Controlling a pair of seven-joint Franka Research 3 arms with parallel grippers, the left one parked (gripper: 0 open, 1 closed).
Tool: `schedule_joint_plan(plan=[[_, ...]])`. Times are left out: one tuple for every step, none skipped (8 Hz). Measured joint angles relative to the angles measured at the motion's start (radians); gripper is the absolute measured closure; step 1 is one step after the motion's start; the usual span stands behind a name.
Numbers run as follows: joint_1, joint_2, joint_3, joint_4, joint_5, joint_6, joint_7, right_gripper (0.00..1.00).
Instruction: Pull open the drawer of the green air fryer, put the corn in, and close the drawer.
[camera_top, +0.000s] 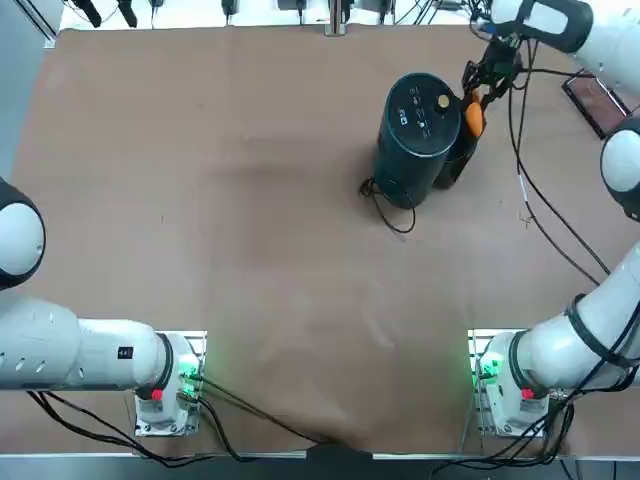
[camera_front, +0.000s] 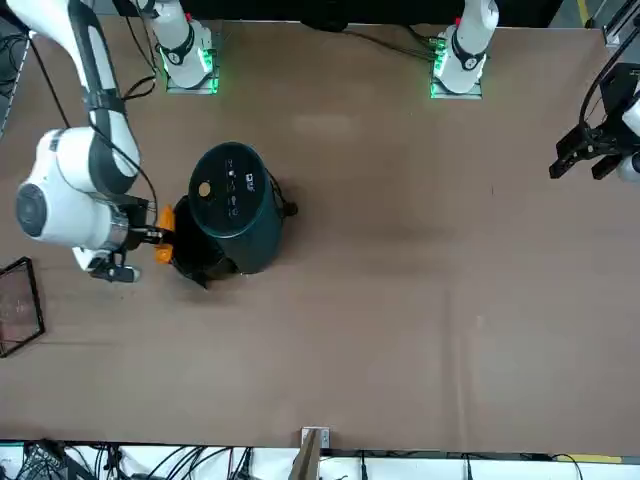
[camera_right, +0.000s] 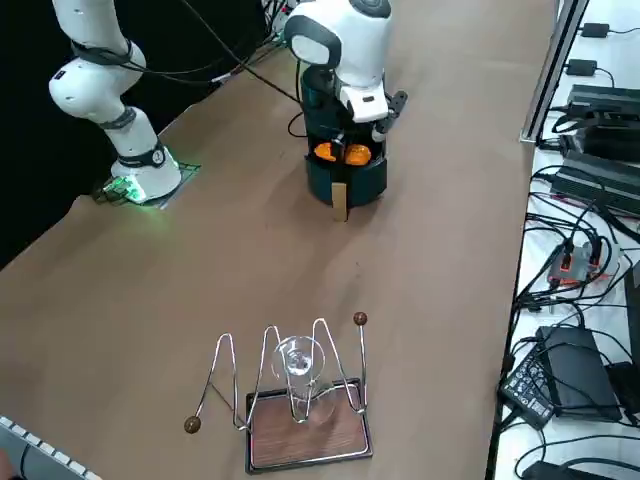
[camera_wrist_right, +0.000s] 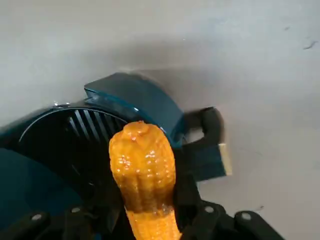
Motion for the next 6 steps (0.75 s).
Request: schedule_joint_plan(plan=[[0.002, 0.013, 0.000, 0.000, 0.003, 0.003, 0.000, 0.42], [0.006, 0.020, 0.000, 0.000, 0.004, 0.003, 0.000, 0.42], [0.014, 0.021, 0.000, 0.001, 0.005, 0.003, 0.000, 0.42], [0.023, 0.023, 0.000, 0.001, 0.005, 0.003, 0.000, 0.42], [0.033, 0.024, 0.000, 0.001, 0.005, 0.003, 0.000, 0.42], [0.039, 0.026, 0.000, 0.001, 0.005, 0.003, 0.000, 0.42]])
